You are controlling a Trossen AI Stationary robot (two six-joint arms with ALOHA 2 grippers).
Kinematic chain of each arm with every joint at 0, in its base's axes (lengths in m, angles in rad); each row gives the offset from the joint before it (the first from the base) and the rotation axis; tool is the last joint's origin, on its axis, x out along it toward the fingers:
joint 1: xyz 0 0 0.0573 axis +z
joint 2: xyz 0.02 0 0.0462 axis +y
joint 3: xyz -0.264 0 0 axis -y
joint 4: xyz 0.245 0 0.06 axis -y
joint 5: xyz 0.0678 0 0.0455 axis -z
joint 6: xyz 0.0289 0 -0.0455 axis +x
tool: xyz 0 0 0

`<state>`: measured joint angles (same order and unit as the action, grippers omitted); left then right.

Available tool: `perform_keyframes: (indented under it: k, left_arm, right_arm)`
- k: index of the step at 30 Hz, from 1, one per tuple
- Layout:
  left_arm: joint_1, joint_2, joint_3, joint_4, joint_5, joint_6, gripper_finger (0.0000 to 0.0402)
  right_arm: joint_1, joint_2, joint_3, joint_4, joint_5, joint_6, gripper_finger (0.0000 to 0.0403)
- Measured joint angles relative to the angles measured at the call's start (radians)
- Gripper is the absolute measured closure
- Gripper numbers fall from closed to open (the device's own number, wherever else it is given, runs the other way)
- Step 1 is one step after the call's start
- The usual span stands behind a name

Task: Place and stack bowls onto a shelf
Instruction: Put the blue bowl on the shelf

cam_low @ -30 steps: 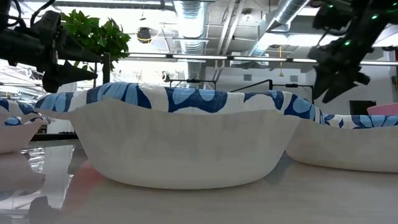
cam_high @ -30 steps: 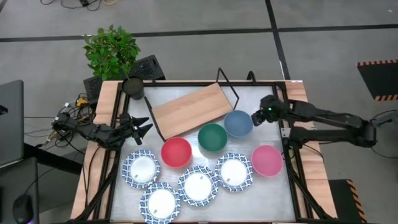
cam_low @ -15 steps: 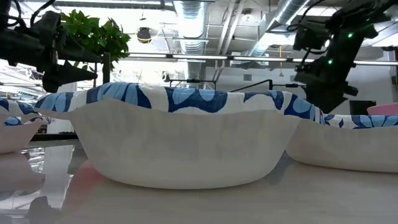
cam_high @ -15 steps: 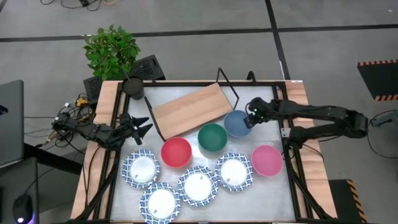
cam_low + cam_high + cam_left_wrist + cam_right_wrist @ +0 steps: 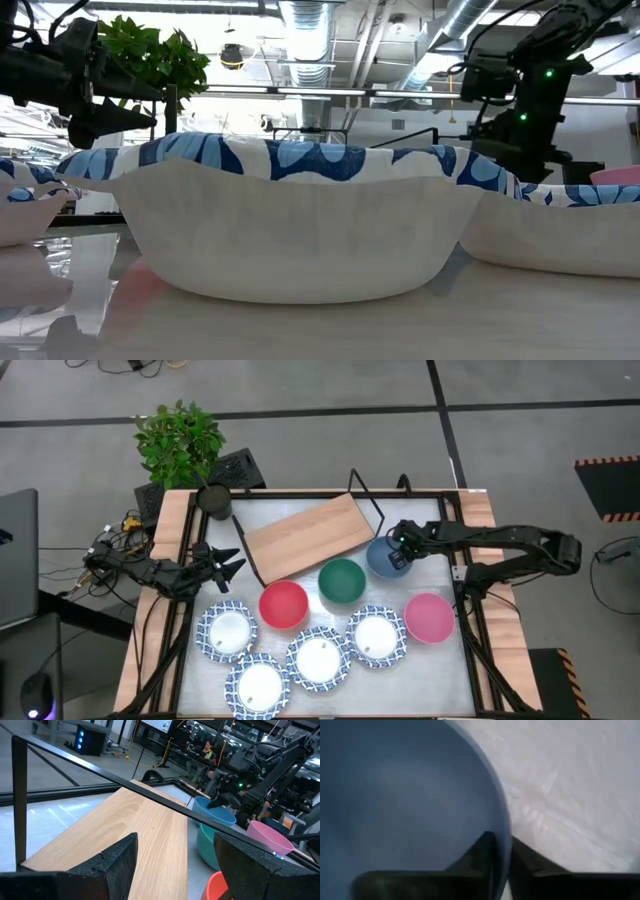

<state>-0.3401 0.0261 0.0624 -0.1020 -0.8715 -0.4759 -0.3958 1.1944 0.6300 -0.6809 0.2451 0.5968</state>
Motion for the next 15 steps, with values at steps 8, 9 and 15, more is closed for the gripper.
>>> perform_keyframes:
  k: [8,9,15]
  left_arm:
    - [0.0,0.0,0.0,0.0,0.0,0.0,0.0156]
    - [0.0,0.0,0.0,0.0,0.0,0.0,0.0156]
    - [0.0,0.0,0.0,-0.001,0.0,0.0,0.0156]
  right_arm:
    - [-0.01,-0.073,0.014,-0.049,-0.02,0.01,0.0374]
    - [-0.014,-0.087,0.021,-0.069,-0.021,0.01,0.0377]
    - [-0.019,-0.179,0.073,-0.136,-0.059,0.013,0.0378]
